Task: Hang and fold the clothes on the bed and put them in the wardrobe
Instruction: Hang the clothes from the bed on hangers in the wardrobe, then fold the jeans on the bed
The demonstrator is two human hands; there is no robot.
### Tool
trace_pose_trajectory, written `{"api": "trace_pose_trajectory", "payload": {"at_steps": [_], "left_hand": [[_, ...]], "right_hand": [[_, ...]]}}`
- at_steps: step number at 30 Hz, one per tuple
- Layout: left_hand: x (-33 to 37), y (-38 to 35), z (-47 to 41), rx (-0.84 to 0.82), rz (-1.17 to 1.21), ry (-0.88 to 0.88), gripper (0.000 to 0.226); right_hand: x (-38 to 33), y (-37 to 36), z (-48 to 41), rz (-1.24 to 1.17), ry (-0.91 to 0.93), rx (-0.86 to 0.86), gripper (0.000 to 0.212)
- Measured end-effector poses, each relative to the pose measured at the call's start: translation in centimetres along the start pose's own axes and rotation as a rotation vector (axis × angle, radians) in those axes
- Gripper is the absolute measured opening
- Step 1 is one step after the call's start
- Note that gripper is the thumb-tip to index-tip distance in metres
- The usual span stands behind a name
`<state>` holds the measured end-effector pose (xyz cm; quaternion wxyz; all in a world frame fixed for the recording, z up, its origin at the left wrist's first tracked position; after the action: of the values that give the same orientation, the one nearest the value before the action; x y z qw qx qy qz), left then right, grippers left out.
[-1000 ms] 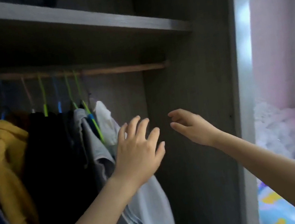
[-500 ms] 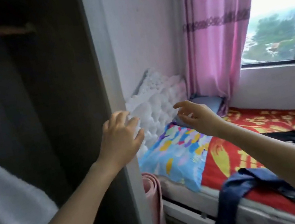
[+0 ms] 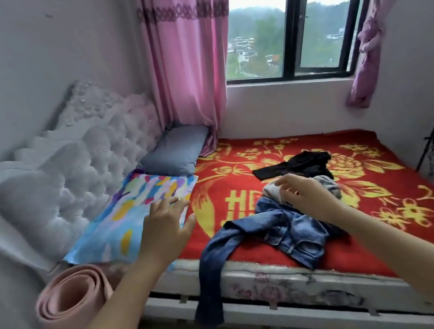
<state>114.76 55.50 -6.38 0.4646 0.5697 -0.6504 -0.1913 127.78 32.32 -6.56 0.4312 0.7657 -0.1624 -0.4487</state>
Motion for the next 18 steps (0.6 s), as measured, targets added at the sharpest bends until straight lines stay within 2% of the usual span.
{"api": "trace_pose_trajectory", "payload": {"at_steps": [8,12,18], "left_hand": [[3.7,-14.4,0.6,-0.28,0.125,0.006,0.035],[5.4,-21.0,1.7,-0.438,0.164,-0.012,0.036],[5.8,-30.3,2.4,-0.62,0.246,0.055,0.034]], "right_hand": [[15.0,0.6,6.0,-0.091,-0.326,0.091,0.02],[19.6,-0.9,8.8,-0.132,-0.445,0.073,0.02],[26.8,-2.8,10.8,-0.119,-0.612,0.04,0.018]]}}
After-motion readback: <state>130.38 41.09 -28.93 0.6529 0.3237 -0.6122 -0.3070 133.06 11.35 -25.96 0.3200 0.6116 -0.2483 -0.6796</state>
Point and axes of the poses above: each hand's wrist, its own z-axis away from the middle knuckle, its own y-axis out of the back of the hand, x = y × z, the point moved 10 cm from there along -z, towards the middle knuckle, and after that the axes turned 1 degree about -y, right-handed, at the moved point
